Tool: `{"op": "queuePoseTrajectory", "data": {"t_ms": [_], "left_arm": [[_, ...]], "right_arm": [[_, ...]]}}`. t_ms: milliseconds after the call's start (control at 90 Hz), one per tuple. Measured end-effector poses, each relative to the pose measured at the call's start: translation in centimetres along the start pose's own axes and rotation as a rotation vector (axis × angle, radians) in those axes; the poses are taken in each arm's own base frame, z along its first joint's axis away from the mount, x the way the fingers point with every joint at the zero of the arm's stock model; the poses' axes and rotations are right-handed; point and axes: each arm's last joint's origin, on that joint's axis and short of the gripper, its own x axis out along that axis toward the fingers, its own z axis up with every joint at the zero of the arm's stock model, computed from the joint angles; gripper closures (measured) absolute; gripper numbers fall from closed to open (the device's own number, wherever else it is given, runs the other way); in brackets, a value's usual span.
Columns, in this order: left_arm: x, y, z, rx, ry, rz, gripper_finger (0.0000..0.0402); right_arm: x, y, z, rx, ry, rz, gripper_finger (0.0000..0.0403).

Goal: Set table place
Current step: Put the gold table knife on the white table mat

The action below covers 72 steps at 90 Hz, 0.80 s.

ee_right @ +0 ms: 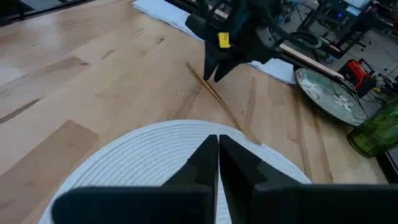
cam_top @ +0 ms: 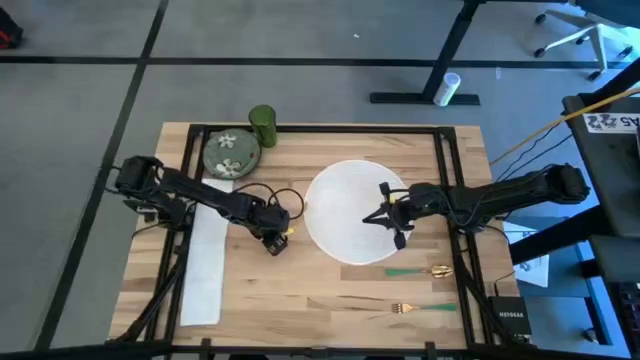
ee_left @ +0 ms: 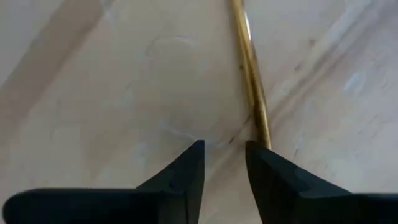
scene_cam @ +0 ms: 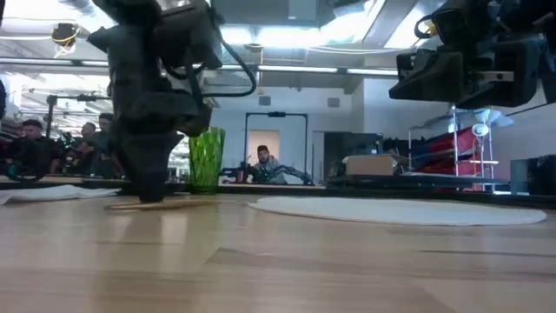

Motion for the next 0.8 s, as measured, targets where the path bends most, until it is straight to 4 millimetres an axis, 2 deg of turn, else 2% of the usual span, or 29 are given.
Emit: {"op": "queuePoseTrajectory", "data": {"t_ms": [233, 533, 800], "left_arm": [[-0.2, -0.4, 0.2, -0.010, 0.029, -0.041, 0.0299], [-2.0, -2.3, 1.9, -0.027, -0.024, -0.105, 0.0299], [-2.0, -1.7, 1.4, -0.101, 0.035, -0.036, 0.0299]], "right_arm": [[0.0, 0.0, 0.0, 0.000, 0.001, 0.000, 0.0403], [0.0, 0.0, -0.1, 0.001, 0.009, -0.006, 0.0403], [0.0, 0.0, -0.1, 0.001, 0.010, -0.005, 0.0403]]}}
